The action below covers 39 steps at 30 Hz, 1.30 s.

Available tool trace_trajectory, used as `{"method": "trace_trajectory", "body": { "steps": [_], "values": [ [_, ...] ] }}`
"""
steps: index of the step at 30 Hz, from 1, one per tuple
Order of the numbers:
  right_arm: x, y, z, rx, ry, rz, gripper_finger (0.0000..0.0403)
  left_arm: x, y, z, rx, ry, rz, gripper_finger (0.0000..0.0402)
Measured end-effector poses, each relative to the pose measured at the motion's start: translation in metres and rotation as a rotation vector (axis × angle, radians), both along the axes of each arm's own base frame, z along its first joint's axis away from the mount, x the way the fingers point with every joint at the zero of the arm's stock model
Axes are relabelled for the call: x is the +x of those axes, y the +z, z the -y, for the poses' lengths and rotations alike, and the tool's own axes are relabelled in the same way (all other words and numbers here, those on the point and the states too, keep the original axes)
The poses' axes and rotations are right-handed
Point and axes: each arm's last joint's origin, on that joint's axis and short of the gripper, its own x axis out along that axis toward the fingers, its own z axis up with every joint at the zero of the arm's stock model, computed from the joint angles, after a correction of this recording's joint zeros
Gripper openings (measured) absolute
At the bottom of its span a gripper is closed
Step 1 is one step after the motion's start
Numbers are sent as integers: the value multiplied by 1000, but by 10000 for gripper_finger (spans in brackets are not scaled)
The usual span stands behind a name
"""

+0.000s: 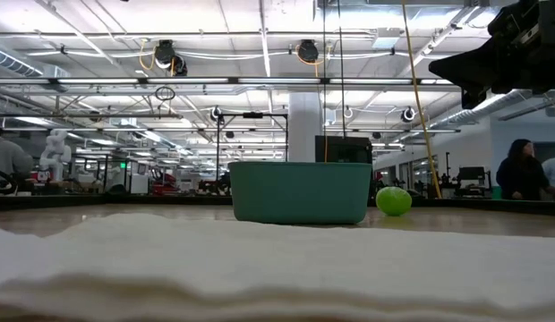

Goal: Pick and placing Produce into tupperware
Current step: Put the green cabbage into the blue bin

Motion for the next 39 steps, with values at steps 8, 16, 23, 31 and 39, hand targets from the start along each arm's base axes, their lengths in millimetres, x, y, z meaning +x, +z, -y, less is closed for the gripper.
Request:
{"method": "trace_trajectory", "body": {
  "steps": [8,16,23,31,39],
  "values": [
    [0,0,0,0,0,-1,0,-11,-22,0,-30,-14,14,4],
    [0,0,0,-2,0,0,0,-14,-55,0,-101,15,37,2],
    [0,0,0,-3,0,-1,0,-4,-88,-3,-86,127,13,1],
    [0,0,0,-3,-1,-1,0,1,-110,-4,-113,145,31,1],
    [0,0,0,-9,-1,-6,0,2,-124,-6,-103,222,2,2]
  ]
}}
